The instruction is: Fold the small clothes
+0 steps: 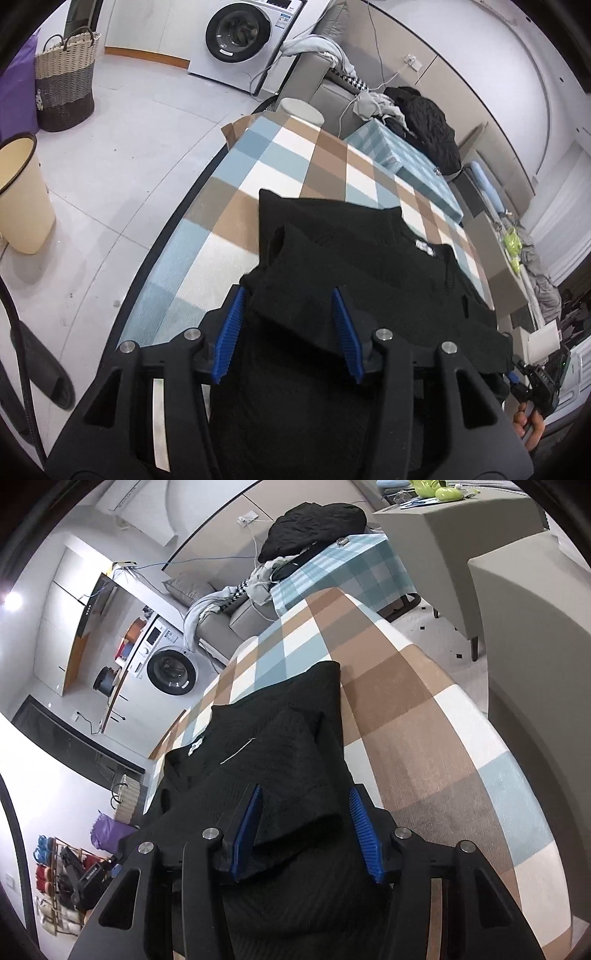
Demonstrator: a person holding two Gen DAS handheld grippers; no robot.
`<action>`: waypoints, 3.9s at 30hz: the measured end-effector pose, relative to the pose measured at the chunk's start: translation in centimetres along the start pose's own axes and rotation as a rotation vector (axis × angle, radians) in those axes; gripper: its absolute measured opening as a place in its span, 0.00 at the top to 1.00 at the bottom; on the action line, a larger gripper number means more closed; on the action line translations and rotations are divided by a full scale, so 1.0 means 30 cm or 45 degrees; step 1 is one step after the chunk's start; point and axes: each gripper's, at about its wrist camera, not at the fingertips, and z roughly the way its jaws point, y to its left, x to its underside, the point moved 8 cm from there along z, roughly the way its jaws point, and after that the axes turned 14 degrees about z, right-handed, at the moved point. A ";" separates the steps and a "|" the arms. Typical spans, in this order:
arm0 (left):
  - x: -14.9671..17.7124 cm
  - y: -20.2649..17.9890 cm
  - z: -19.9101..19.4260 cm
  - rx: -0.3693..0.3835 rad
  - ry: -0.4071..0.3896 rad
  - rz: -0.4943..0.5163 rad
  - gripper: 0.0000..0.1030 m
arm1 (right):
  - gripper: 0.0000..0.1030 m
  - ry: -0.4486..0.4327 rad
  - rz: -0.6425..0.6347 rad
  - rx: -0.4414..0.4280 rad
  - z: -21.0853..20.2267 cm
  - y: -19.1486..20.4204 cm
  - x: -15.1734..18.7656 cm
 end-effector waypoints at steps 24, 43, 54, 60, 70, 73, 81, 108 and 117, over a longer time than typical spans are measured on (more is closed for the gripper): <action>-0.362 0.026 0.231 -0.089 -0.013 -0.023 0.67 | 0.81 -0.138 0.212 0.007 0.275 0.171 -0.404; -0.244 -0.190 0.211 -0.005 0.037 0.194 0.46 | 0.57 -0.048 -0.105 0.147 0.280 0.237 -0.258; -0.173 -0.331 0.385 0.042 0.267 0.099 0.69 | 0.52 0.010 -0.206 0.090 0.275 0.329 -0.148; -0.170 -0.335 0.409 0.018 0.259 0.128 1.00 | 0.52 0.035 -0.203 0.084 0.270 0.305 -0.116; -0.431 -0.298 0.404 0.009 0.083 0.080 0.99 | 0.51 0.012 -0.182 0.106 0.254 0.266 -0.139; -0.403 -0.259 0.459 -0.019 0.203 0.064 0.90 | 0.51 -0.030 -0.158 0.143 0.244 0.232 -0.173; -0.310 -0.166 0.367 -0.043 0.159 0.022 0.47 | 0.51 -0.112 -0.069 0.187 0.303 0.201 -0.310; -0.151 -0.035 0.177 -0.176 0.135 0.109 0.44 | 0.74 -0.173 -0.070 0.272 0.338 0.206 -0.408; 0.025 -0.014 0.121 -0.225 0.228 0.179 0.44 | 0.53 -0.022 -0.084 0.187 0.228 0.152 -0.242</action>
